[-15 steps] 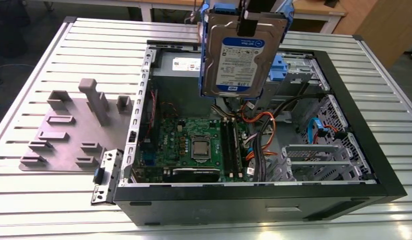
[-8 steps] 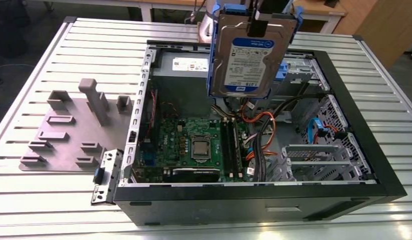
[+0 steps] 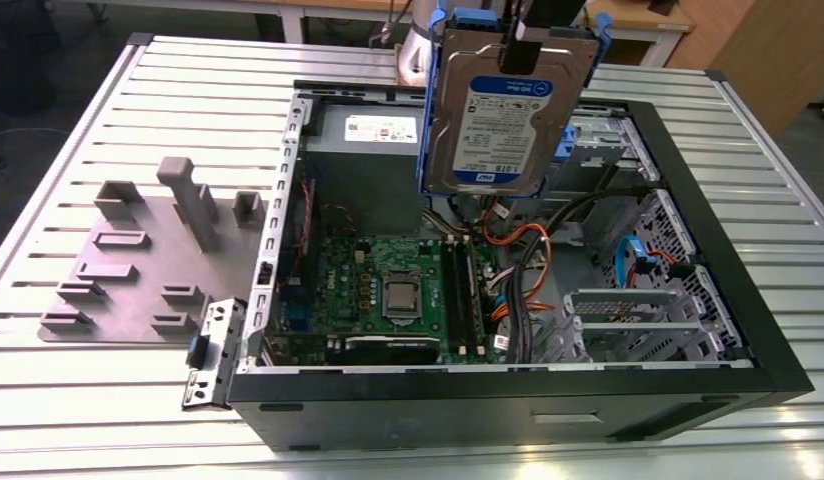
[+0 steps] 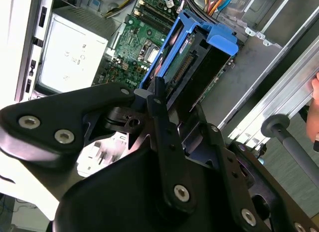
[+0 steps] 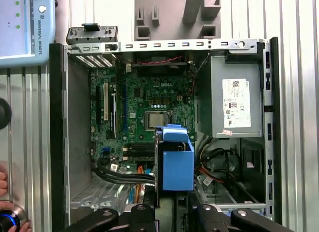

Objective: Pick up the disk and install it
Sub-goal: 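Pick up the disk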

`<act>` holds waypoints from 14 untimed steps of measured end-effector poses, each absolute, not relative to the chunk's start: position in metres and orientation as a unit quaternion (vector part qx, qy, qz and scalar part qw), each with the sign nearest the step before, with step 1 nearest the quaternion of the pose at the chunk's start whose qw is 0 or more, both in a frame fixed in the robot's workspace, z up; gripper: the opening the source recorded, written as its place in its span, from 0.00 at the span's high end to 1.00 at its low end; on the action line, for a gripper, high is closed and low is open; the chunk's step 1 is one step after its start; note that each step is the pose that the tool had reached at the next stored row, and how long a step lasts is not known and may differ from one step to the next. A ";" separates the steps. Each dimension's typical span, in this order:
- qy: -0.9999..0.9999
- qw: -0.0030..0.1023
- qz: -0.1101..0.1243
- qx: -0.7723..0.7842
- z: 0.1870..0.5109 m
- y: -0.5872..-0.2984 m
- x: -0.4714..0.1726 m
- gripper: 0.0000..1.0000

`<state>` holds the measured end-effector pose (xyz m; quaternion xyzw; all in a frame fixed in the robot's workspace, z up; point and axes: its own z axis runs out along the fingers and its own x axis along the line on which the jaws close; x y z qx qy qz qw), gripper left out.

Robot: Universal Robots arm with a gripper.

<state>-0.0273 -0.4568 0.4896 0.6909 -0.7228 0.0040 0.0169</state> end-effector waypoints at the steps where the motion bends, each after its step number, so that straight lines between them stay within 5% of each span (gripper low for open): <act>1: -0.723 0.017 0.004 0.691 0.490 -0.457 -0.027 0.65; 14: -0.723 0.017 0.004 0.691 0.490 -0.478 -0.027 0.65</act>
